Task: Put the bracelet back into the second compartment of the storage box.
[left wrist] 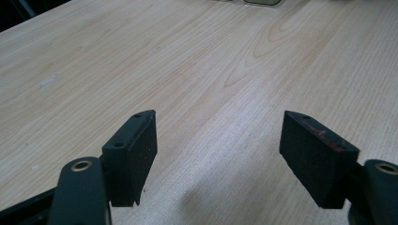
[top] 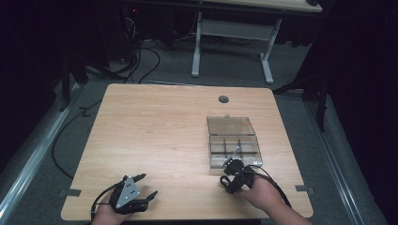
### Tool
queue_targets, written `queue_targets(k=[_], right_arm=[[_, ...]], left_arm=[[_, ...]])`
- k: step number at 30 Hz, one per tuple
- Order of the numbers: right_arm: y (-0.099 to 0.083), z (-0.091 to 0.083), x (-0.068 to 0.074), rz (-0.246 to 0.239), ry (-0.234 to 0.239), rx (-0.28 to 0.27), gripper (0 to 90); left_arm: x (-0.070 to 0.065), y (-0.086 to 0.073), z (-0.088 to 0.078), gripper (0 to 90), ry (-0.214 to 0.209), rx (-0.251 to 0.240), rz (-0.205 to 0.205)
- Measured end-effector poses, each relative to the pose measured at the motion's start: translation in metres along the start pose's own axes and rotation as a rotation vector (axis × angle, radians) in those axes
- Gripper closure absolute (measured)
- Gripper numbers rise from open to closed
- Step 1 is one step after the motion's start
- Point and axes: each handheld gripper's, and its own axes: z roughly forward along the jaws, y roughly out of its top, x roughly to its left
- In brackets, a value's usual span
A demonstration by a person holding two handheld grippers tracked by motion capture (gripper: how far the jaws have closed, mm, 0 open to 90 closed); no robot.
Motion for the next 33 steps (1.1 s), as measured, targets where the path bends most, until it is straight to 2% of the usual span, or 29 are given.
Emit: queue_targets(k=[1, 2, 4, 5, 6, 16, 24, 25, 26, 33], right_arm=[[0.0, 0.0, 0.0, 0.0, 0.0, 0.0, 53.6], [0.0, 0.0, 0.001, -0.012, -0.015, -0.001, 60.5], [0.0, 0.0, 0.002, -0.015, -0.022, 0.0, 62.3], [0.0, -0.001, 0.003, -0.03, -0.038, 0.004, 69.4], [0.0, -0.001, 0.003, -0.032, -0.042, 0.004, 70.1], [0.001, -0.003, 0.001, -0.034, -0.024, 0.012, 71.6], [0.001, -0.014, -0.006, -0.048, -0.021, 0.005, 71.6], [0.001, -0.017, -0.005, -0.029, -0.018, 0.008, 71.5], [0.0, -0.019, -0.007, -0.042, -0.021, 0.003, 71.5], [-0.001, -0.034, -0.015, -0.019, -0.022, 0.0, 71.6]], left_arm=[[0.0, 0.0, 0.0, 28.4, 0.0, 0.0, 0.0], [0.0, 0.0, 0.0, 28.4, 0.0, 0.001, 0.001], [0.0, 0.0, 0.0, 28.4, 0.0, 0.001, 0.002], [0.0, 0.0, 0.0, 28.4, 0.0, 0.001, 0.002], [0.0, 0.0, 0.0, 28.4, -0.001, 0.001, 0.002], [0.0, 0.0, 0.0, 28.4, 0.0, 0.005, 0.005], [0.0, 0.0, 0.0, 28.4, 0.0, 0.004, 0.005], [0.0, 0.0, 0.0, 28.4, 0.0, 0.004, 0.006], [0.0, 0.0, 0.0, 28.4, 0.002, 0.004, 0.009], [0.0, 0.0, 0.0, 28.4, 0.001, 0.004, 0.007]])
